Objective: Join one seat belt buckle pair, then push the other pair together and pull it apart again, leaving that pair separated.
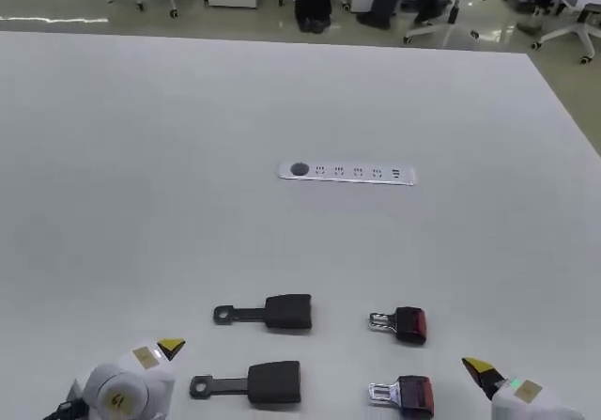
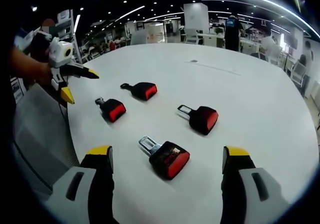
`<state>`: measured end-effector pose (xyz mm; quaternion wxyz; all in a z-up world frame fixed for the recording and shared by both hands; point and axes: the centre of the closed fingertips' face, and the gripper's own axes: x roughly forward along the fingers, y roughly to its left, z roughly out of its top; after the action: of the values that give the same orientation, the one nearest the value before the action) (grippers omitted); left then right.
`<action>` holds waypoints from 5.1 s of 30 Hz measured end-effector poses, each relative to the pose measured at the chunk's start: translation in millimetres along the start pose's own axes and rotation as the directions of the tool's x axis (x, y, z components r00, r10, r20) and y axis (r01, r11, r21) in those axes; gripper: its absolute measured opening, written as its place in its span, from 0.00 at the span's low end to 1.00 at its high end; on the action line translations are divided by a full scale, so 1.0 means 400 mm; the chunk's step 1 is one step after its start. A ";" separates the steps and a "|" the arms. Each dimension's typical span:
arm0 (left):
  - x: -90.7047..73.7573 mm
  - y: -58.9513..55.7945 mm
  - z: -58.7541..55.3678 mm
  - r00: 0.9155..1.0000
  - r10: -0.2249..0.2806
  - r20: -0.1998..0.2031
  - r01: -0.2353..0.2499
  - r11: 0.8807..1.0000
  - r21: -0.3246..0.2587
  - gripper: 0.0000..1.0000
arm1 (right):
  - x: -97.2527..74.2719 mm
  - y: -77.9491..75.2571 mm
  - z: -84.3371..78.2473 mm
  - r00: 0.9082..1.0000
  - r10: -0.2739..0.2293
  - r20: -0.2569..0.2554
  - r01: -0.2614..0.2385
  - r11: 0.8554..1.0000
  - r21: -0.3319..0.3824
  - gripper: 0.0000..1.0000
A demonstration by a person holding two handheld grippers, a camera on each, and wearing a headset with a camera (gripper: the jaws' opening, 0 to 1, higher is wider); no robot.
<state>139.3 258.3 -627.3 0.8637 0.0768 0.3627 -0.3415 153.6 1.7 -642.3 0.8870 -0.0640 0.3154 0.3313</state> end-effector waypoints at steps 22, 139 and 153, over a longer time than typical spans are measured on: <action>0.070 -0.016 0.003 0.997 -0.066 -0.041 0.068 0.997 0.033 0.93 | 0.042 0.000 -0.010 0.997 0.068 -0.044 -0.069 0.997 -0.018 0.85; 0.193 -0.052 -0.061 0.894 -0.243 -0.376 0.401 0.808 0.432 0.33 | 0.164 0.090 -0.060 0.838 0.255 -0.483 -0.437 0.843 -0.314 0.35; 0.195 -0.049 -0.063 0.893 -0.232 -0.386 0.396 0.813 0.426 0.33 | 0.213 0.154 -0.031 0.846 0.291 -0.447 -0.453 0.833 -0.316 0.35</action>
<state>151.6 211.3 -696.2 0.6757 0.2870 0.4044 -0.5455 158.0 91.9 -697.5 0.6914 -0.2475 0.4108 0.5403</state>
